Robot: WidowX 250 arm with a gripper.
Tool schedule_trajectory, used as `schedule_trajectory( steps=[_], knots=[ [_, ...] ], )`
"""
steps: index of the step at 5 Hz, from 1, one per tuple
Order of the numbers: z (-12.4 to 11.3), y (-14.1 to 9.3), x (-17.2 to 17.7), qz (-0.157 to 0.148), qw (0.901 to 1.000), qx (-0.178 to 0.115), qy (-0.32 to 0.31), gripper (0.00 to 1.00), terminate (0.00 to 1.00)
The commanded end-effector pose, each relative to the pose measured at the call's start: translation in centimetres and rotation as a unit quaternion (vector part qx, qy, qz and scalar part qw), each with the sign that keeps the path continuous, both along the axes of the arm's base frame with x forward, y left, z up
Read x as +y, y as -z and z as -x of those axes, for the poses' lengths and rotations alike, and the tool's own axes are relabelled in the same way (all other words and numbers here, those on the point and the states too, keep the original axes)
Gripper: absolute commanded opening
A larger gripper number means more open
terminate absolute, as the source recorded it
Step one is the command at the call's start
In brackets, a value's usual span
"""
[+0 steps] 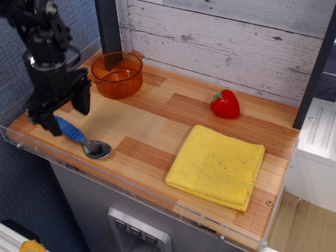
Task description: Move the spoon towards bottom left corner of counter.
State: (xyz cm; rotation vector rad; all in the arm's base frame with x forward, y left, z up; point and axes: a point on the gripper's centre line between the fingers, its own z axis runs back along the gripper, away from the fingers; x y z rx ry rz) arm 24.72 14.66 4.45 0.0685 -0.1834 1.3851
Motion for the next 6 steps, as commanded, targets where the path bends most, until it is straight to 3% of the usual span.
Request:
schedule_trajectory(
  steps=[1, 2, 3, 4, 5, 6],
  knots=[
    [0.3, -4.7, -2.7, -0.028, 0.9900, 0.011, 0.138, 1.00, 0.00],
    [0.9, -5.6, -3.0, -0.053, 0.9737, 0.029, 0.220, 1.00, 0.00],
    [1.0, -5.9, -2.7, -0.083, 0.9306, 0.097, 0.343, 1.00, 0.00],
    [2.3, -5.9, -2.8, -0.100, 0.8823, 0.069, 0.455, 1.00, 0.00],
    [2.2, -6.2, -2.8, -0.119, 0.8194, 0.043, 0.559, 1.00, 0.00],
    [1.2, -6.2, -3.3, -0.114, 0.7679, 0.033, 0.630, 1.00, 0.00]
  ],
)
